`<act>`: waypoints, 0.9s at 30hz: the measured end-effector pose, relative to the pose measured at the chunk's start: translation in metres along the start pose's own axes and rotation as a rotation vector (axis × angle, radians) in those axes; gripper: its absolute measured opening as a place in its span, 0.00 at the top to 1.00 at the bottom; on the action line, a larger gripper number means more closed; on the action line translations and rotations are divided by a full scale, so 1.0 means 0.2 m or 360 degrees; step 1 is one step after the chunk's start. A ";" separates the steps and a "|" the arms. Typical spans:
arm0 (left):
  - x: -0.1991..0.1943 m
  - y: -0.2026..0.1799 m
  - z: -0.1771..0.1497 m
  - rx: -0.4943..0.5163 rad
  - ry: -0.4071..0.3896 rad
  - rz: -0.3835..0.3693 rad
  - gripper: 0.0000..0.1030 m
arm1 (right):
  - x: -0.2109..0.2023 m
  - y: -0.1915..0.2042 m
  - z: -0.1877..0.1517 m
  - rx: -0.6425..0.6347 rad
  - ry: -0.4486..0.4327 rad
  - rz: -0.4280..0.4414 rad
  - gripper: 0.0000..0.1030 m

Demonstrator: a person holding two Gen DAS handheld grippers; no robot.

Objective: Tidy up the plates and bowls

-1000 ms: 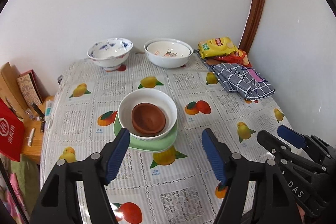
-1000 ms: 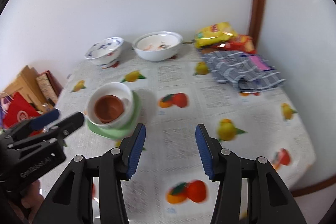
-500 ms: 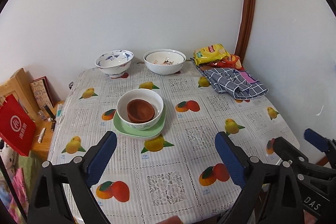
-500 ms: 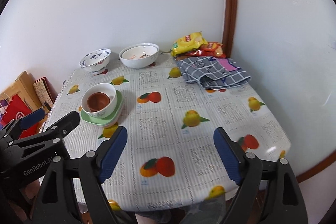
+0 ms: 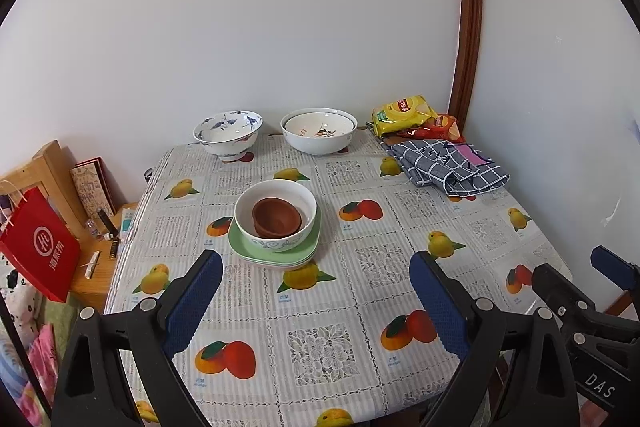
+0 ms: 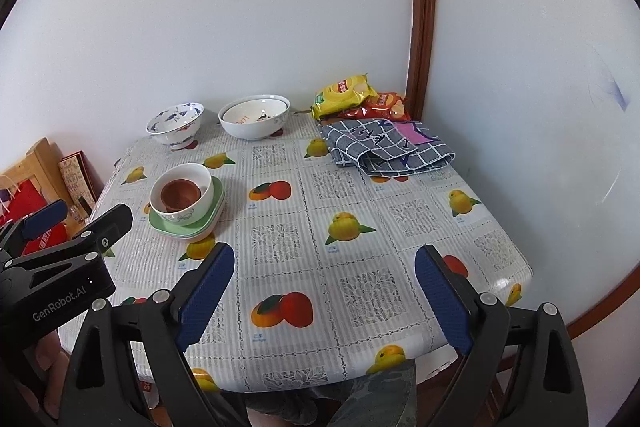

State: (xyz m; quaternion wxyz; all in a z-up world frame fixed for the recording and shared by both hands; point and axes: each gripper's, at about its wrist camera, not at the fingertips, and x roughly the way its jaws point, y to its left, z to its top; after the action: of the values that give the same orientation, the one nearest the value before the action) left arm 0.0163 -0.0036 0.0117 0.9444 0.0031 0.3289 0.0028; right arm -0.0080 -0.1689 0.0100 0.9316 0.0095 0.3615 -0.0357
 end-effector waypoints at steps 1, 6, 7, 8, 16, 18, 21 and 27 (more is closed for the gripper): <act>0.00 0.00 0.00 -0.0009 0.0005 -0.0002 0.08 | 0.00 0.00 0.00 0.0002 0.0001 0.0003 0.12; -0.01 0.01 -0.01 -0.0021 0.0013 0.0007 0.08 | -0.01 0.01 0.00 -0.0009 -0.0010 0.0004 0.12; -0.01 0.01 -0.01 -0.0016 0.0009 0.0022 0.08 | -0.02 0.01 0.00 -0.0011 -0.0013 0.0007 0.12; -0.01 0.00 -0.01 -0.0008 0.0007 0.0033 0.08 | -0.02 0.02 0.00 -0.0013 -0.0015 0.0010 0.12; -0.02 0.00 -0.01 -0.0009 0.0019 0.0026 0.08 | -0.03 0.05 -0.01 -0.0034 -0.0027 0.0028 0.12; -0.01 0.00 -0.01 -0.0011 0.0025 0.0022 0.08 | -0.04 0.05 -0.01 -0.0032 -0.0030 0.0032 0.12; -0.01 0.01 -0.01 -0.0013 0.0029 0.0013 0.08 | -0.04 0.05 -0.01 -0.0039 -0.0032 0.0033 0.12; -0.01 0.00 -0.02 -0.0009 0.0032 0.0005 0.08 | -0.04 0.04 -0.01 -0.0023 -0.0037 0.0038 0.12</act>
State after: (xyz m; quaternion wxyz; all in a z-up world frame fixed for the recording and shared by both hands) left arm 0.0120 -0.0030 0.0110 0.9410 0.0009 0.3385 0.0054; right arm -0.0146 -0.1600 0.0132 0.9361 0.0067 0.3509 -0.0220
